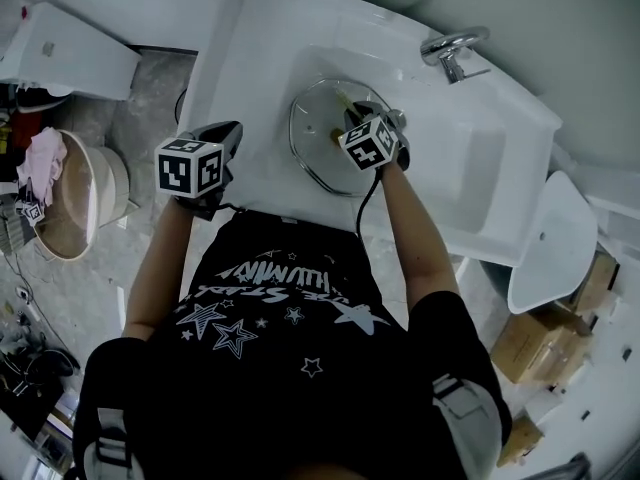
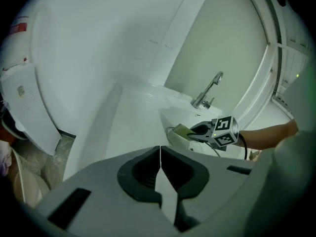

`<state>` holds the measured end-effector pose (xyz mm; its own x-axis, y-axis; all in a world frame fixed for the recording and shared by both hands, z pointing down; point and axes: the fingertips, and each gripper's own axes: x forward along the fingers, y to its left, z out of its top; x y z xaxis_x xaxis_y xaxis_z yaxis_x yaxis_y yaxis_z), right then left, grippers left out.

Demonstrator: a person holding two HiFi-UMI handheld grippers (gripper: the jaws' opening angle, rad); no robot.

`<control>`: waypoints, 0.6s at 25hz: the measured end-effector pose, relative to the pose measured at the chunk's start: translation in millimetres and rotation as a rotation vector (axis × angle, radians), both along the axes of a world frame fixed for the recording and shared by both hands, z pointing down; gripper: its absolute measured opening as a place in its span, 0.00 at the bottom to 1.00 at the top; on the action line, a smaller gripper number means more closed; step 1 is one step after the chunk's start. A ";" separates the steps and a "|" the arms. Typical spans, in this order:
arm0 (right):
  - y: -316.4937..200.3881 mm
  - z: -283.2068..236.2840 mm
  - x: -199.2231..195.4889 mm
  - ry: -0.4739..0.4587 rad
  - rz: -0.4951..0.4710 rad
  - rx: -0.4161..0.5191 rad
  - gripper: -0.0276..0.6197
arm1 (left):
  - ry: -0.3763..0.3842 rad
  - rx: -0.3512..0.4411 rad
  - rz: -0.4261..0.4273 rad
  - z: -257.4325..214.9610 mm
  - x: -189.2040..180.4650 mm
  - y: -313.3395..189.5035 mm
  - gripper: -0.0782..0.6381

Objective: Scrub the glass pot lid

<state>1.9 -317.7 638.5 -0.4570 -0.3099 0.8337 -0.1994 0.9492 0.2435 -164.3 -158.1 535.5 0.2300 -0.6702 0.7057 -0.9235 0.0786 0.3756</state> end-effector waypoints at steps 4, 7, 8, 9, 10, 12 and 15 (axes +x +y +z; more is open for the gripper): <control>-1.4 2.4 -7.4 -0.003 -0.057 0.018 0.14 | -0.004 -0.008 -0.028 -0.6 5.4 7.9 0.13; -1.1 4.5 -11.5 0.011 -0.106 0.029 0.14 | 0.000 -0.015 -0.049 1.5 7.4 13.5 0.13; -0.5 5.1 -12.1 0.016 -0.120 0.030 0.14 | 0.003 -0.017 -0.055 2.4 8.2 15.0 0.13; 0.4 5.5 -12.6 0.021 -0.133 0.031 0.14 | 0.005 -0.018 -0.061 2.9 8.9 16.3 0.13; 1.4 5.7 -13.2 0.023 -0.145 0.030 0.14 | 0.006 -0.018 -0.066 3.1 9.4 17.2 0.13; 4.4 5.1 -15.2 0.018 -0.165 0.024 0.14 | 0.008 -0.016 -0.076 2.6 10.6 18.1 0.13; 12.4 2.3 -20.6 -0.006 -0.203 0.004 0.14 | 0.010 -0.010 -0.088 0.7 13.8 17.7 0.13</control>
<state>-18.6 -305.3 640.8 -0.5150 -0.2138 0.8301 -0.0051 0.9692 0.2464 -150.6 -140.4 536.2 0.1780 -0.6813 0.7100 -0.9090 0.1625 0.3838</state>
